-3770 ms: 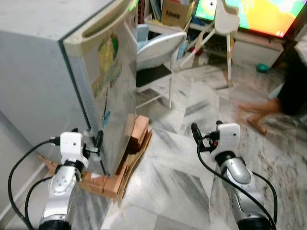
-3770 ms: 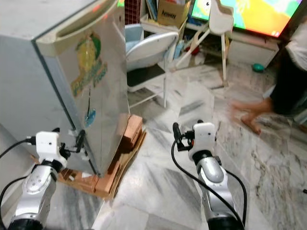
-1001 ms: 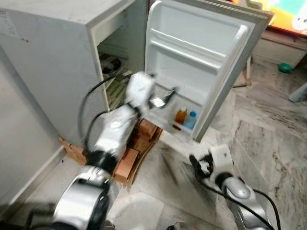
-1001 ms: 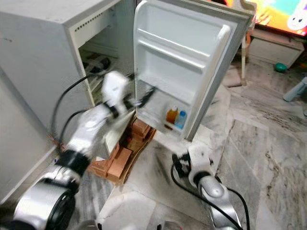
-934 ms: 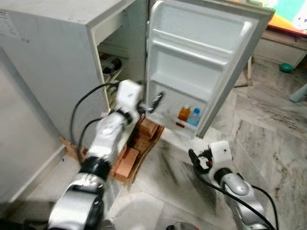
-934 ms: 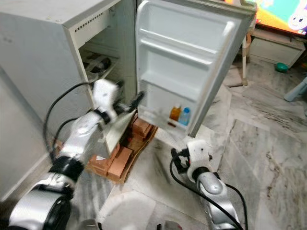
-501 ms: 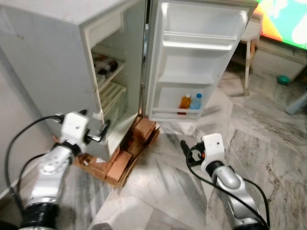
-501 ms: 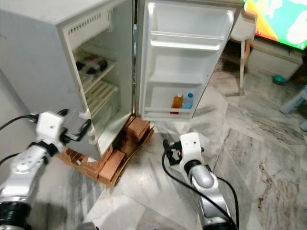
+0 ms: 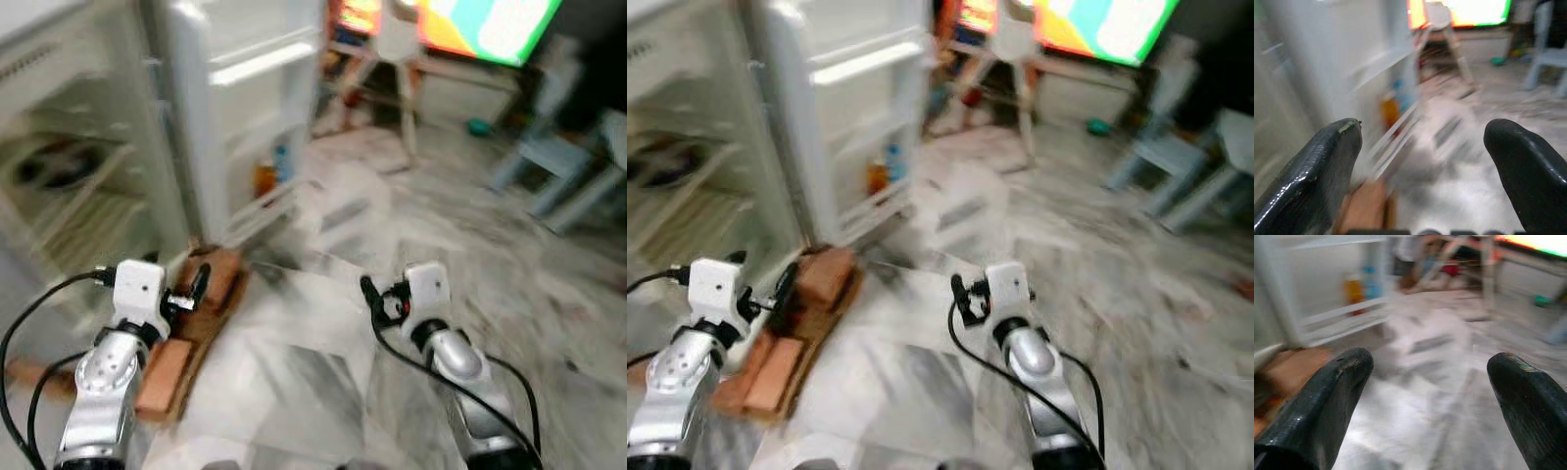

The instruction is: Restocking fridge

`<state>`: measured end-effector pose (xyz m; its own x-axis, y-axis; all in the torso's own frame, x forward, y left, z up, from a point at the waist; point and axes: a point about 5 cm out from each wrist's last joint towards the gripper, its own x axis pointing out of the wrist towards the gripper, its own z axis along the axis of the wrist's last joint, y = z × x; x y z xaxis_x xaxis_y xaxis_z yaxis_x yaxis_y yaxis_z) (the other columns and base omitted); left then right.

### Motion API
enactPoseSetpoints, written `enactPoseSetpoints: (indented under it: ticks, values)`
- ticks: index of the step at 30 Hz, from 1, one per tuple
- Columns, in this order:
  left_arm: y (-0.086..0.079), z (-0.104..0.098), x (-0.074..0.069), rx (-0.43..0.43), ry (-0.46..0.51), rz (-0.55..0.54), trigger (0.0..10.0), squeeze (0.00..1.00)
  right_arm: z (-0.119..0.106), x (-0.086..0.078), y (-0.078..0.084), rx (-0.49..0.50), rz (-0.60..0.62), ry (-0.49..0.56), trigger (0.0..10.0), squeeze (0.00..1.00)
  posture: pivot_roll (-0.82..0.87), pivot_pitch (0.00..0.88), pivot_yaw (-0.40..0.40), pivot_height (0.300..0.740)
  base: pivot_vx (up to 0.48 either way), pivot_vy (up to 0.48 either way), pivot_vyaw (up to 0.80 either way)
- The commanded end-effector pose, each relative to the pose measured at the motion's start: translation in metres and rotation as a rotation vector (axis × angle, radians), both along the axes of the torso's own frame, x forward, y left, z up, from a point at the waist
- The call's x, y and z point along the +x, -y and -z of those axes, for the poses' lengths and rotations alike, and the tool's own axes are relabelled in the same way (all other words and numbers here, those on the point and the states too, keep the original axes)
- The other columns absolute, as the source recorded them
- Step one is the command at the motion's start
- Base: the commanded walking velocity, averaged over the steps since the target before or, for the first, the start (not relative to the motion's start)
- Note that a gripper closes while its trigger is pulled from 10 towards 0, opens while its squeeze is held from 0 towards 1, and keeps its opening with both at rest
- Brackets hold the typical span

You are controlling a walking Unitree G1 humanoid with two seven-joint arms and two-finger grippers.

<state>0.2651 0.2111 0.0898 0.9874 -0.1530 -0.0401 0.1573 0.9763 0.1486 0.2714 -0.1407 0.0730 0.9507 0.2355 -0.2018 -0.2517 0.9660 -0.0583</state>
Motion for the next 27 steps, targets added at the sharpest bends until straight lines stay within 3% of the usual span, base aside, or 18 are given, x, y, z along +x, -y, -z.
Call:
enactPoseSetpoints:
  ticks: [1, 27]
  values:
    - [0.008, 0.002, 0.004, -0.010, -0.013, 0.016, 10.0, 0.00, -0.001, 0.003, 0.014, -0.025, 0.044, 0.008, 10.0, 0.00, 0.03, 0.000, -0.078, 0.740, 0.454, 0.000, -0.80]
    - [0.014, -0.005, 0.013, 0.010, 0.018, 0.051, 10.0, 0.00, -0.023, 0.012, 0.014, -0.014, 0.067, 0.152, 10.0, 0.00, 0.02, 0.000, -0.066, 0.740, 0.472, 0.000, -0.80]
